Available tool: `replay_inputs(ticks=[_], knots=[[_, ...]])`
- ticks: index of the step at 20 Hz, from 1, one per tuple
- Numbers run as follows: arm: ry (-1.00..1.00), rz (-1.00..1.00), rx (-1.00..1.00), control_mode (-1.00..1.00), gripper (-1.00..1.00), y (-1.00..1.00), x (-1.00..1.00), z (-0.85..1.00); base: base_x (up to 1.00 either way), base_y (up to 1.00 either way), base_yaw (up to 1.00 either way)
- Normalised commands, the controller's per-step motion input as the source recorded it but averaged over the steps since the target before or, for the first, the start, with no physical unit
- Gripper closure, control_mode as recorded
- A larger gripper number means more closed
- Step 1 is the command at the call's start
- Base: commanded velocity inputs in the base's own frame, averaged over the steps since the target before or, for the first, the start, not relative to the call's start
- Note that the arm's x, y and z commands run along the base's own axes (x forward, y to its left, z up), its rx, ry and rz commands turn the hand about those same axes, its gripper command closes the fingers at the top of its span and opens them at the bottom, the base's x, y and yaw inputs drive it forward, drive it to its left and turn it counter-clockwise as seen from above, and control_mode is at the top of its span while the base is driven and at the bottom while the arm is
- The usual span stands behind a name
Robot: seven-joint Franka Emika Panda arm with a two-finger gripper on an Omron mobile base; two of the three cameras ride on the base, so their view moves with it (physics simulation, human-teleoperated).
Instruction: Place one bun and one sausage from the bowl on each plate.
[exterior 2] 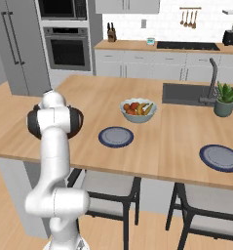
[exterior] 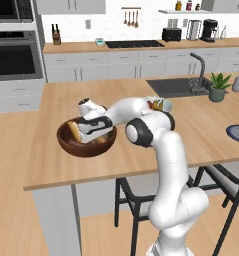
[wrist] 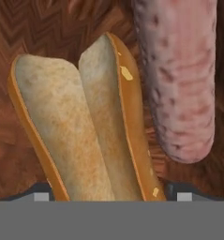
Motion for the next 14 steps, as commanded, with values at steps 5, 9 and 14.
replay_inputs(ticks=[5, 9, 14], knots=[[-0.09, 0.00, 0.02, -1.00, 1.00, -0.17, -0.16, 0.29, 0.00, 0.00, 0.00], [-0.39, 0.00, 0.13, -1.00, 1.00, -0.59, -0.51, 1.00, 0.00, 0.00, 0.00], [-0.21, -0.04, 0.02, -1.00, 1.00, -0.92, -0.99, 1.00, 0.00, 0.00, 0.00]])
